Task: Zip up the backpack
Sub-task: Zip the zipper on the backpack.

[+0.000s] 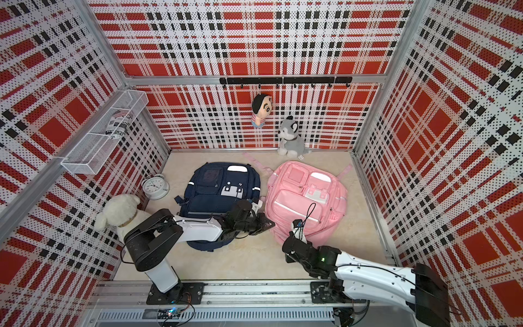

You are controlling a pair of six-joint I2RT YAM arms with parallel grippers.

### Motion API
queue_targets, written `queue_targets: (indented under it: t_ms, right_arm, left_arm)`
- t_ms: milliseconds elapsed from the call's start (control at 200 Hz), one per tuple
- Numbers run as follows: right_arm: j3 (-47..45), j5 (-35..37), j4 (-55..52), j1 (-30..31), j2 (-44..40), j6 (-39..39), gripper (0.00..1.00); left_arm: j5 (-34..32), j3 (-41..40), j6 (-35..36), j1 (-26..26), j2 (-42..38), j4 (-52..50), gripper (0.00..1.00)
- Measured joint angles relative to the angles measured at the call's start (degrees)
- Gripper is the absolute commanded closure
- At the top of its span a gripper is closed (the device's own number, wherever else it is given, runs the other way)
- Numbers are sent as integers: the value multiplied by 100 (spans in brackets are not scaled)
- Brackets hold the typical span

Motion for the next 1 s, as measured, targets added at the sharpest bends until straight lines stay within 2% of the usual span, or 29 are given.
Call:
queue_targets:
  t_ms: [245,726,1002]
  right_arm:
    - [186,-15,-741,11,-238,503,100]
    - [240,46,-1088,28,57,994,100]
    - [136,166,-767,31,55,1029,100]
  left_arm:
    - [28,254,461,155,0,-470,100]
    - [-210,424,1010,579,-22,-1047,100]
    - [-616,619,1003,586,-22,-1137,78]
